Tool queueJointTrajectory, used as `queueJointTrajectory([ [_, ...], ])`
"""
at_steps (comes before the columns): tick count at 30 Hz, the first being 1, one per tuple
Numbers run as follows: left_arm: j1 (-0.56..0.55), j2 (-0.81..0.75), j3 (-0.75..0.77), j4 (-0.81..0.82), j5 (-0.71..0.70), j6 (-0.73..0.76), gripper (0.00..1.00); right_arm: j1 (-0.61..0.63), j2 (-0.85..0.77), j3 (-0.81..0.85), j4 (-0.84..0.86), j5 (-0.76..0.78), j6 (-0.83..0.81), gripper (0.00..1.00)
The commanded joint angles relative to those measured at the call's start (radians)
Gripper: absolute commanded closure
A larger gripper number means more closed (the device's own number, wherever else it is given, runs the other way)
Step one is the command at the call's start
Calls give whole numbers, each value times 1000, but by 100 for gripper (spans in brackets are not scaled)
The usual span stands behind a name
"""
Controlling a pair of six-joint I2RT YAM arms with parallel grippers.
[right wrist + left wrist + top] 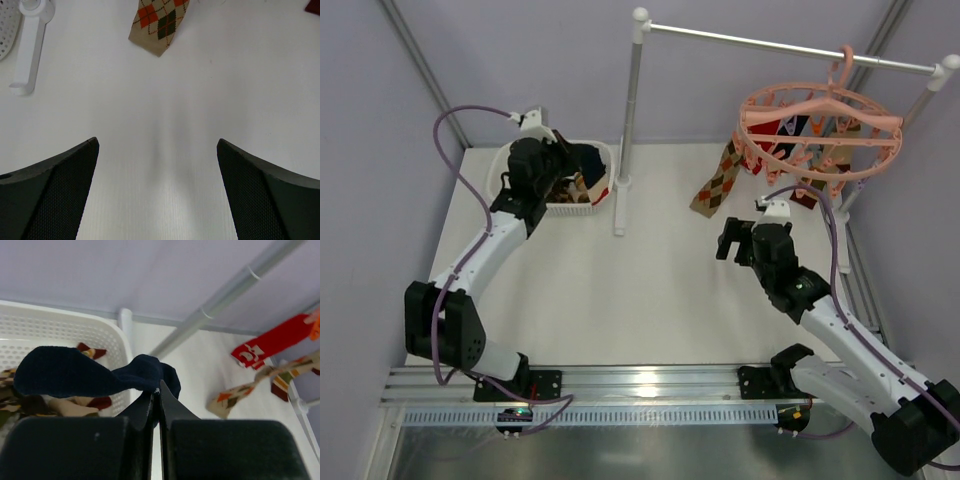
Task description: Remove the socks clipped to the hanger
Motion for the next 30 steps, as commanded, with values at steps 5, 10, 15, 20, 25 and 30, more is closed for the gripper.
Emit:
queueJointTrajectory([
  [5,79,49,84,17,-273,37,100,-20,-50,-28,64,-24,-3,0],
  [10,84,103,86,20,-489,71,87,-28,-93,-42,56,-32,-11,0],
  [15,84,156,90,37,-535,117,36,-40,-137,-50,47,-43,-20,0],
  [20,84,216,170,-46,-537,123,0,-52,-151,-51,42,-52,-23,0],
  [25,84,254,218,-112,-544,86,1,-60,-147,-51,39,-53,-24,0],
  [30,69,250,233,-181,-590,-6,1,-67,-171,-40,13,-44,-24,1],
])
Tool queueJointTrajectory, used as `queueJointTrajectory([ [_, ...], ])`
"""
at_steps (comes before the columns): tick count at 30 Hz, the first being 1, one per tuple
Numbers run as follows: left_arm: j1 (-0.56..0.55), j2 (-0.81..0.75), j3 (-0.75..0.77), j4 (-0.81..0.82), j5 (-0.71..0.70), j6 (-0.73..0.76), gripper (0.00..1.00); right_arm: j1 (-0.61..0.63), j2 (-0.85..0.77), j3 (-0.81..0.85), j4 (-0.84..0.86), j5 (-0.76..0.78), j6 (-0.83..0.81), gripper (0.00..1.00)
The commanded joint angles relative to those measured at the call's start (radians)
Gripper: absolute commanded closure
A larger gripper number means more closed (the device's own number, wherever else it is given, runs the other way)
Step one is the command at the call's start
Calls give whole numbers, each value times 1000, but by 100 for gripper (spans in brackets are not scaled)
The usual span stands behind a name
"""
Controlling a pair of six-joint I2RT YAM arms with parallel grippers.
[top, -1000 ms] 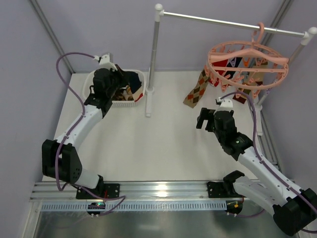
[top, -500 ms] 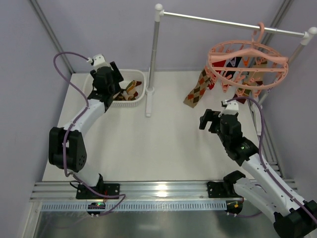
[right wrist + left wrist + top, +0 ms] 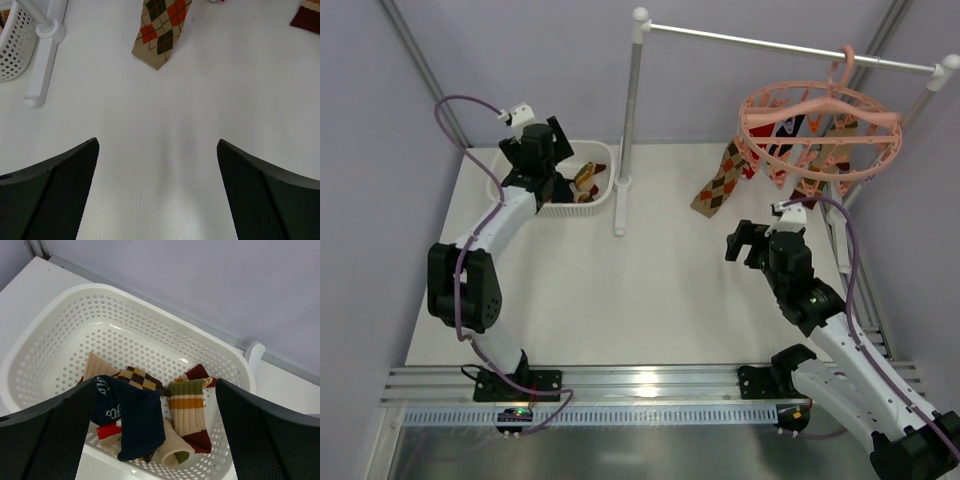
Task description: Remove the socks clipped to the hanger
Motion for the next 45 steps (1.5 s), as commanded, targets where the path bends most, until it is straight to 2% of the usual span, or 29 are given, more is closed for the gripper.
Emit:
queueJointTrajectory([
  [1,-39,-4,35,-53,-118,-105,0,-11,-36,15,-2,7,-10,0],
  [4,-94,3,48,-101,-211,-148,0,-22,-90,29,-39,12,-7,0],
  [7,-184,23,52,-103,-185,-110,0,-31,-153,46,-85,26,-5,1],
  [10,-278,36,30,-63,-55,-76,0,-43,-212,64,-136,41,-8,0],
  [11,-313,36,18,-43,62,-76,0,-51,-222,73,-148,46,-10,1],
  [13,-340,45,-8,59,201,-83,0,-54,-266,82,-176,52,-4,1],
  [14,-347,51,-26,100,346,-87,0,-52,-282,85,-177,46,-2,0],
  [18,-369,135,9,210,629,-116,1,-54,-331,92,-186,27,9,0],
  [21,-386,198,27,321,689,-96,0,-54,-340,82,-176,23,10,0],
  [24,-430,264,77,361,685,-34,1,-54,-323,69,-150,-3,13,0],
  [28,-491,352,153,417,608,77,1,-56,-286,46,-99,-42,16,0],
  [33,-505,474,209,587,590,124,0,-60,-269,33,-56,-71,6,0],
  [40,-510,645,384,674,545,210,0,-72,-230,26,-4,-111,-3,0],
  [45,-508,741,498,698,573,235,0,-80,-202,21,27,-135,-10,0],
])
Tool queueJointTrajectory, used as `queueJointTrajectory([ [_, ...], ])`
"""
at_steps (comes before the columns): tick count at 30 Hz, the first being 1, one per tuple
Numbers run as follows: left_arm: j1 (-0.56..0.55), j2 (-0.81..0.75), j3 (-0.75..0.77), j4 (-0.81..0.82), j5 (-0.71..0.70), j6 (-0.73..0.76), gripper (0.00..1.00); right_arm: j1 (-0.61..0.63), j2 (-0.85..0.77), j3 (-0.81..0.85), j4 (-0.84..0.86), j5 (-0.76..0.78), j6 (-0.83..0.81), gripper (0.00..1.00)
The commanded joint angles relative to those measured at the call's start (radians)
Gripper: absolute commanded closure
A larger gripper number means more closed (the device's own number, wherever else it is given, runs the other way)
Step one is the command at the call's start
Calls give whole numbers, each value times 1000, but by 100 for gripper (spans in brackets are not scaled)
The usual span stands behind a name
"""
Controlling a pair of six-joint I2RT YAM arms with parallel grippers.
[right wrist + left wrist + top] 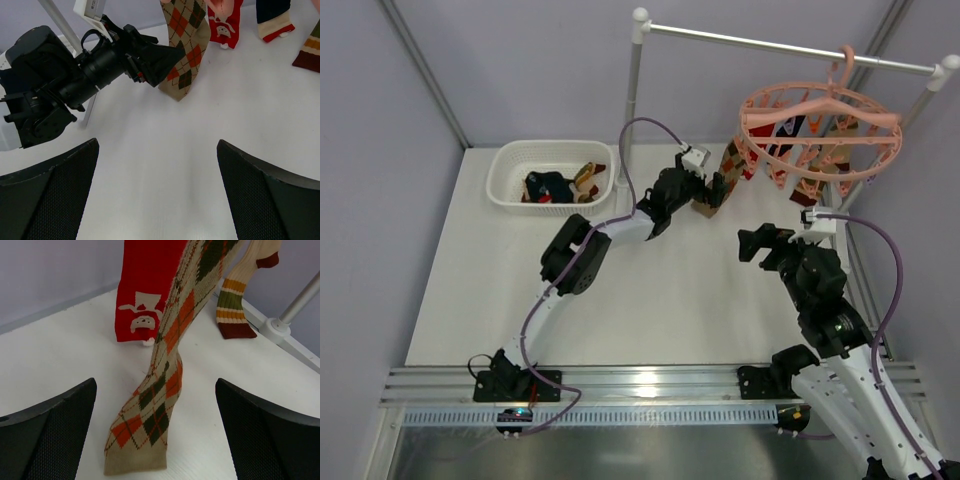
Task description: Remove the socks clipped to the hanger
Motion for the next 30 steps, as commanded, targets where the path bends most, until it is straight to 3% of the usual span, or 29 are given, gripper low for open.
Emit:
queueJointTrajectory([
  [1,3,51,102,96,3,53,0,-11,20,-6,74,-33,-13,0],
  [5,3,104,163,112,46,39,1,-17,37,-11,91,-37,-18,0],
  [6,5,110,172,113,52,35,13,-18,43,-13,92,-39,-19,0],
  [11,3,141,215,106,109,-1,34,-31,60,-14,104,-56,-18,0],
  [14,3,150,218,109,135,-30,52,-32,55,-16,101,-59,-16,0],
  [15,3,148,217,110,141,-34,66,-34,51,-16,101,-56,-16,0],
  [19,-1,113,179,145,134,-48,99,-35,28,-14,88,-42,-22,0],
  [30,-47,-207,-258,345,-1,-4,100,-38,-9,-6,48,-19,-28,0],
])
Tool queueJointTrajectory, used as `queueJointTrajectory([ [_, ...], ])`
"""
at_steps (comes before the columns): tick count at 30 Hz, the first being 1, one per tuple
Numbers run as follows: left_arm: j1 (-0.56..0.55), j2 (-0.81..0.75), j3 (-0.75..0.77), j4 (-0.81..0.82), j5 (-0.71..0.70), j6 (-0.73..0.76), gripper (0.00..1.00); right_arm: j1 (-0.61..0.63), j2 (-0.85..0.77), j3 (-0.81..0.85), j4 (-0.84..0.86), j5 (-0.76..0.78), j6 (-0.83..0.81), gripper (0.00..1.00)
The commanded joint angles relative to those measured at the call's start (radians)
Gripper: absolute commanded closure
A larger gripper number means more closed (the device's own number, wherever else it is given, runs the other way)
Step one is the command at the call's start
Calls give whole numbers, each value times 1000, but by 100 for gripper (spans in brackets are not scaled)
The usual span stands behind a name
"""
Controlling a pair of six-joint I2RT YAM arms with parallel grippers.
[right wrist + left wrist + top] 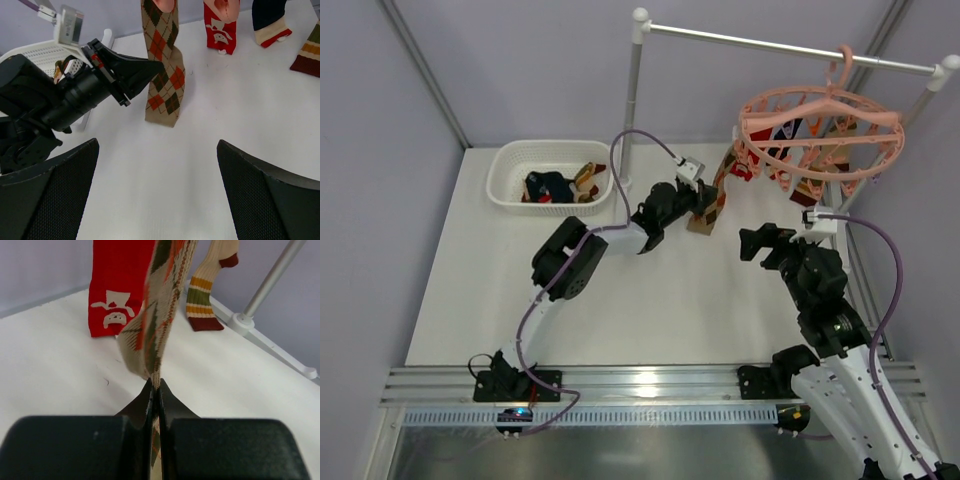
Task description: Remove the socks clipped to the hanger
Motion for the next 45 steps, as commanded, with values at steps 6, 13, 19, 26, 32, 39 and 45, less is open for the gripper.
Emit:
queueJointTrajectory([
  [6,-89,-318,-232,138,-83,55,100,-6,-33,21,-24,36,-11,0],
  [13,-216,-493,-362,62,-171,112,100,-8,-92,52,-102,89,-13,0],
  [19,-334,-604,-418,-50,-226,131,100,-8,-145,84,-171,80,3,0],
  [26,-478,-674,-433,-159,-318,175,100,-6,-172,136,-188,2,42,0],
  [32,-551,-734,-429,-268,-391,175,100,-8,-64,265,-208,-47,29,0],
  [39,-566,-753,-404,-372,-473,186,100,-6,66,495,-274,-26,-17,0],
  [45,-574,-762,-386,-426,-496,189,100,-5,196,632,-363,-24,-34,0],
])
